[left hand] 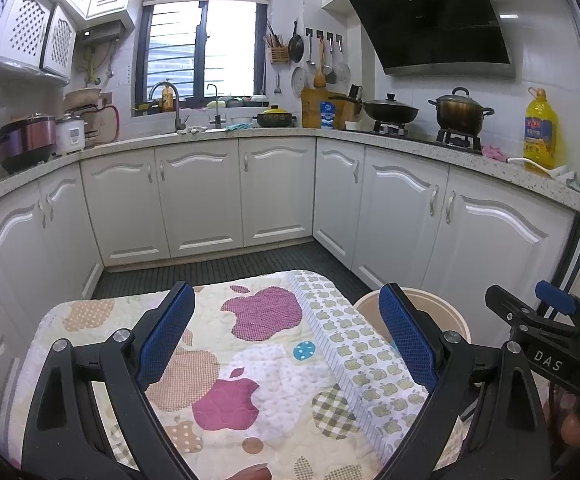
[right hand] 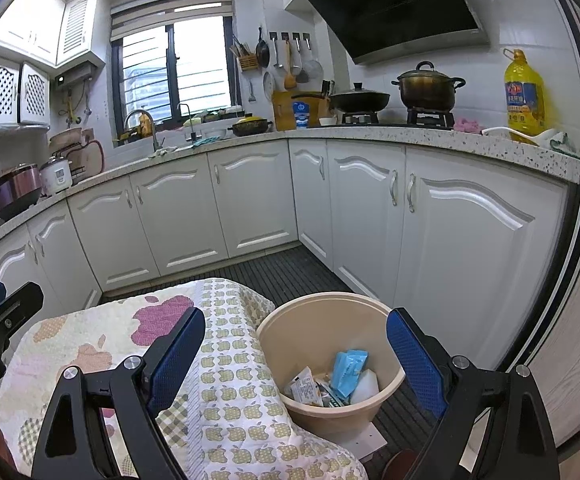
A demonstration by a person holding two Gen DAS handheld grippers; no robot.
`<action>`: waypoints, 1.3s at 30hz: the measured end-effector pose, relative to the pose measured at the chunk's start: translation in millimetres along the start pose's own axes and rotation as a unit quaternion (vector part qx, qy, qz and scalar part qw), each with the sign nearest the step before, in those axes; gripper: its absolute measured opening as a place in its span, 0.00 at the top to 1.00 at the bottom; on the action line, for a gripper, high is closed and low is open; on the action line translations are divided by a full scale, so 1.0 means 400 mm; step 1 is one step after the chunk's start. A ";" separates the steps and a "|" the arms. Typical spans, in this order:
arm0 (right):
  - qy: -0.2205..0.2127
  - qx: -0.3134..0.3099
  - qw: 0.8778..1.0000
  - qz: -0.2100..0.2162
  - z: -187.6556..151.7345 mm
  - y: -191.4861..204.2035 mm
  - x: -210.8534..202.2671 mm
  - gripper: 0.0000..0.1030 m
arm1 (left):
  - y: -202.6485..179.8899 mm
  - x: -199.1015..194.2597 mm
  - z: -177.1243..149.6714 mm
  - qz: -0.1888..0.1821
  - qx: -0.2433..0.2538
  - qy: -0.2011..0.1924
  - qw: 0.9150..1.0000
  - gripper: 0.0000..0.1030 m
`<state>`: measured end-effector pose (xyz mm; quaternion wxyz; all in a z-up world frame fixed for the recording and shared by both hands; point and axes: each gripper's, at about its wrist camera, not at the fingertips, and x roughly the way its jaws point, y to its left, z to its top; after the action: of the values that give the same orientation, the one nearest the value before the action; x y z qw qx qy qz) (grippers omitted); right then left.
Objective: Collect trash
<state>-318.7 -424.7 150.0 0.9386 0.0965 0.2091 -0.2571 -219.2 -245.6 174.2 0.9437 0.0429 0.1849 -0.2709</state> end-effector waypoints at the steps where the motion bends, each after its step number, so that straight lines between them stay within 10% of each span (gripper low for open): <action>1: 0.000 -0.002 1.000 0.000 0.001 0.001 -0.001 0.12 | -0.001 -0.001 -0.001 0.000 0.001 -0.001 1.000 0.09; 39: 0.009 -0.004 1.000 0.005 -0.017 0.010 0.021 0.12 | -0.023 0.010 -0.016 -0.002 0.029 -0.006 1.000 0.09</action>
<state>-312.3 -423.1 140.7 0.9382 0.0966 0.2183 -0.2507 -223.1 -254.4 166.8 0.9427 0.0685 0.1711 -0.2780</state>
